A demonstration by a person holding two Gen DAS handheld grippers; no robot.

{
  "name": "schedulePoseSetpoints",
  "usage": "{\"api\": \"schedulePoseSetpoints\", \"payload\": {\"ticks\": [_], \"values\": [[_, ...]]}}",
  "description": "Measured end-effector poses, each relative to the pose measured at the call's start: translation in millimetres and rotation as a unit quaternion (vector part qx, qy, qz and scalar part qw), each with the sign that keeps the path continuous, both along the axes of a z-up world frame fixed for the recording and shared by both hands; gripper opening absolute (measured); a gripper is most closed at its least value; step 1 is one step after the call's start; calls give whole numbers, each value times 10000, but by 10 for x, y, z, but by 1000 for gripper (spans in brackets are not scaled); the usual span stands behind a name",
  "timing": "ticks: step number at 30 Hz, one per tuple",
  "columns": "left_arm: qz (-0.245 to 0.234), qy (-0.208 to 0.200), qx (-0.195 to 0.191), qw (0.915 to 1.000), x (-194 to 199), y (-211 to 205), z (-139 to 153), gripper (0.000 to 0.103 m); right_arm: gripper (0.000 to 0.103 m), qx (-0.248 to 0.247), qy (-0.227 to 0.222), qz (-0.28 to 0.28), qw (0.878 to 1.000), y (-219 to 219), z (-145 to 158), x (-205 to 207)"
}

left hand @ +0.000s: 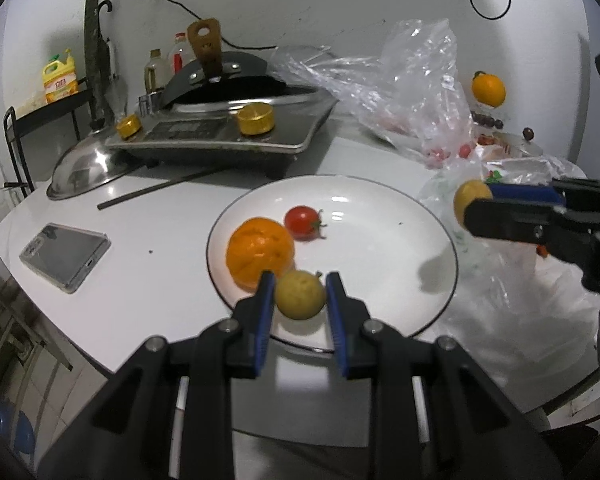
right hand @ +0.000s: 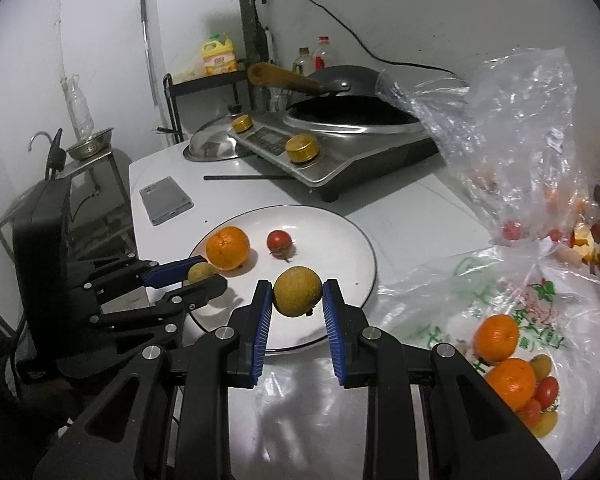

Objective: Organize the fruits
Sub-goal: 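Carry both yellow fruits in the grippers over the white plate, then lower the left gripper's yellow fruit onto the plate and open it while the right gripper holds its fruit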

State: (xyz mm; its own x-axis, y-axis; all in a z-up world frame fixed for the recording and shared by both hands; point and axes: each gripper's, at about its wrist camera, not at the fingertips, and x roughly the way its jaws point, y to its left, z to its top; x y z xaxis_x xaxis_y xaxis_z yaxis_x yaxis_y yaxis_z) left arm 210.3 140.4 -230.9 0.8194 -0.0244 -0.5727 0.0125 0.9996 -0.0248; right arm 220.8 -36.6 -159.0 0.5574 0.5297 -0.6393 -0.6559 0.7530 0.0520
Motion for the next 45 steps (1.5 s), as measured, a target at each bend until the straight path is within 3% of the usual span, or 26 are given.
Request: {"api": "schedulePoseSetpoints", "payload": {"ticks": [27,45], "values": [[223,-239,-473,9983,-208,368,-25,31,28,-292,428,372,9980,523,-362,23],[265,-285,-581,9976,-242,455,-24,32,28,-373,696,436,9959,767,-517,78]]}}
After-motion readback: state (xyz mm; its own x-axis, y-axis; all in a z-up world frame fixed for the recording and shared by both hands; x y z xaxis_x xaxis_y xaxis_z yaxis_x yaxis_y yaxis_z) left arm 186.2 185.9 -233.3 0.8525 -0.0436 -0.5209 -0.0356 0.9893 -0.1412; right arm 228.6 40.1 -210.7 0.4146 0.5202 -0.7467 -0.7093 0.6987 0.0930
